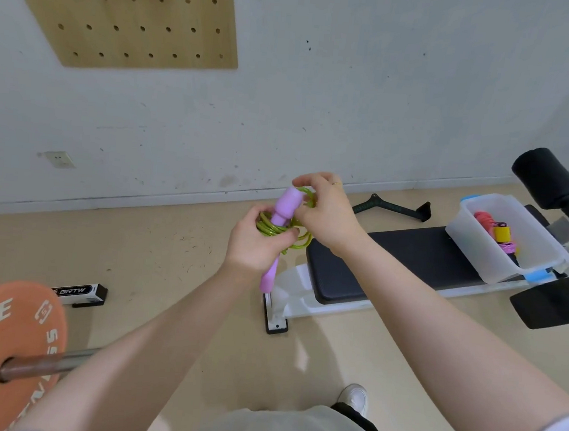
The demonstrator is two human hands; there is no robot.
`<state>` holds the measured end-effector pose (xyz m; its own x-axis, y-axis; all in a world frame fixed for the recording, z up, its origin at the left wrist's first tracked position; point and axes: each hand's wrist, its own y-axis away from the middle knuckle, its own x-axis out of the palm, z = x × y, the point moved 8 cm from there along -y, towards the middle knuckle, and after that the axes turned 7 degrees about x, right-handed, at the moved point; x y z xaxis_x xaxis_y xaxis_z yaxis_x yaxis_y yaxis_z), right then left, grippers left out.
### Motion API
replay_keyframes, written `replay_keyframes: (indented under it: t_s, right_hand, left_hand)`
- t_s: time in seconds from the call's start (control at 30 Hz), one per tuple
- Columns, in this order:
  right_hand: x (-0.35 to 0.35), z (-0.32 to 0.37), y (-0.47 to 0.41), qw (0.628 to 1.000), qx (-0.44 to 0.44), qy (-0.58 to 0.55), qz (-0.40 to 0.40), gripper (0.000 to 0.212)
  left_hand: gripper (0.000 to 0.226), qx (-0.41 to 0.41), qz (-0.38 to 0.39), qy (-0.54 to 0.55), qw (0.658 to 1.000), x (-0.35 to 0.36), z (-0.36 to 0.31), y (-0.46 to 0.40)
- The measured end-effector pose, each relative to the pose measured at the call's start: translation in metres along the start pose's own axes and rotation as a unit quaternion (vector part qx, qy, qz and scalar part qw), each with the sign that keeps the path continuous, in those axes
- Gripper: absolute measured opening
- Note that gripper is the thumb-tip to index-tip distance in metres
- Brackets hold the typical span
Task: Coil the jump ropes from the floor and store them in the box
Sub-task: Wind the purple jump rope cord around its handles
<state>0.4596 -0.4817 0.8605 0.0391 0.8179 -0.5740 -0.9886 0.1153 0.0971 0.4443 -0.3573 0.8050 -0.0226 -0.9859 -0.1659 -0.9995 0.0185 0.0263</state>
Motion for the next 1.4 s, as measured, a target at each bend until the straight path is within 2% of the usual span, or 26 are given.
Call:
replay_keyframes:
  t_s: [0.13,0.23,0.3,0.43,0.47,0.57,0.67,0.73,0.8,0.83,0.87,0.93,1.03,1.1,1.2,1.3,1.4]
  right_hand:
    - [0.008,0.005,0.003,0.999,0.002,-0.014,0.044,0.053]
    - [0.015,0.008,0.005,0.998,-0.004,-0.02,0.061,0.059]
    - [0.021,0.0,0.002,0.998,0.036,0.03,0.048,0.049]
    - [0.046,-0.008,0.002,0.972,0.094,0.197,0.088,0.007]
    - [0.051,-0.005,0.003,0.965,0.086,0.231,0.091,0.006]
    - [0.067,0.012,0.006,0.932,0.006,0.354,0.08,0.021]
    - [0.081,0.023,0.014,0.893,-0.065,0.431,0.114,0.031]
    - [0.078,0.029,0.02,0.882,-0.099,0.445,0.118,0.032]
    - [0.069,0.036,0.024,0.897,-0.124,0.411,0.105,0.028]
    - [0.06,0.038,0.025,0.919,-0.131,0.358,0.103,0.023]
    - [0.051,0.037,0.024,0.945,-0.131,0.28,0.106,0.021]
    - [0.032,0.029,0.018,0.981,-0.131,0.087,0.115,0.031]
    - [-0.003,-0.001,-0.005,0.99,-0.117,-0.054,0.064,0.03]
    - [-0.026,-0.03,-0.019,0.987,-0.056,-0.141,0.053,0.026]
    - [-0.057,-0.061,-0.032,0.979,-0.022,-0.193,0.06,0.024]
    - [-0.087,-0.08,-0.036,0.973,-0.021,-0.219,0.066,0.021]
    - [-0.115,-0.116,-0.042,0.977,0.009,-0.197,0.083,0.012]
  left_hand:
    - [0.027,-0.019,-0.013,0.06,0.998,0.001,0.0,-0.002]
    - [0.019,-0.064,-0.04,0.121,0.99,-0.003,0.012,-0.003]
    - [0.013,-0.096,-0.063,0.165,0.98,-0.004,0.021,-0.006]
    - [0.011,-0.16,-0.133,0.21,0.956,-0.013,0.044,-0.016]
    - [0.011,-0.179,-0.15,0.221,0.947,-0.016,0.049,-0.018]
    - [0.005,-0.242,-0.19,0.242,0.92,-0.022,0.062,-0.015]
    - [0.006,-0.278,-0.173,0.229,0.917,-0.019,0.075,-0.01]
    - [0.002,-0.279,-0.162,0.245,0.914,-0.016,0.079,-0.01]
    - [0.013,-0.252,-0.158,0.3,0.907,-0.014,0.071,-0.016]
    - [0.016,-0.231,-0.147,0.34,0.899,-0.012,0.063,-0.021]
    - [0.017,-0.215,-0.132,0.373,0.893,-0.009,0.053,-0.027]
    - [0.018,-0.184,-0.095,0.4,0.893,-0.005,0.032,-0.034]
    - [0.014,-0.117,-0.021,0.37,0.921,0.007,0.004,-0.04]
    - [0.027,-0.077,0.065,0.325,0.94,0.03,-0.014,-0.038]
    - [0.038,-0.057,0.155,0.317,0.934,0.08,-0.035,-0.029]
    - [0.037,-0.048,0.173,0.348,0.92,0.129,-0.049,-0.028]
    - [0.038,-0.014,0.216,0.251,0.943,0.173,-0.063,-0.033]
